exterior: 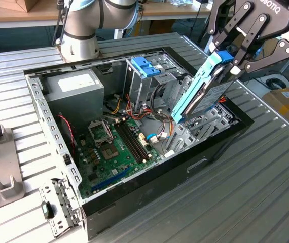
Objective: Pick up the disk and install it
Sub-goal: 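Pick up the disk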
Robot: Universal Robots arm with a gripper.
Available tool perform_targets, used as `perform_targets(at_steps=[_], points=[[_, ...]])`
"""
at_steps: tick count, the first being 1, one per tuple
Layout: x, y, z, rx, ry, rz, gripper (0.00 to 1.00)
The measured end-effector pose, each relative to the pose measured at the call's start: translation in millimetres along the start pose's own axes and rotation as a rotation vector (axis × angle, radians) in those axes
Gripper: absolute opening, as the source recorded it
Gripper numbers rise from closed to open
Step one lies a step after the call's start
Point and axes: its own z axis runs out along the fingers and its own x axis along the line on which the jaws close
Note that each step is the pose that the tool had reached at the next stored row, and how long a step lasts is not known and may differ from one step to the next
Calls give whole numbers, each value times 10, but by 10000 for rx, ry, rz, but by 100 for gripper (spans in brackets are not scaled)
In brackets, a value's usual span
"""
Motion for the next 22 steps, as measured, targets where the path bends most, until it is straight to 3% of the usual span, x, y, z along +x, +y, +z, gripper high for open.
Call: perform_targets(at_steps=[11, 22], points=[[10, -45, 30, -4, 0, 1, 37], [12, -158, 39, -3, 5, 0, 37]])
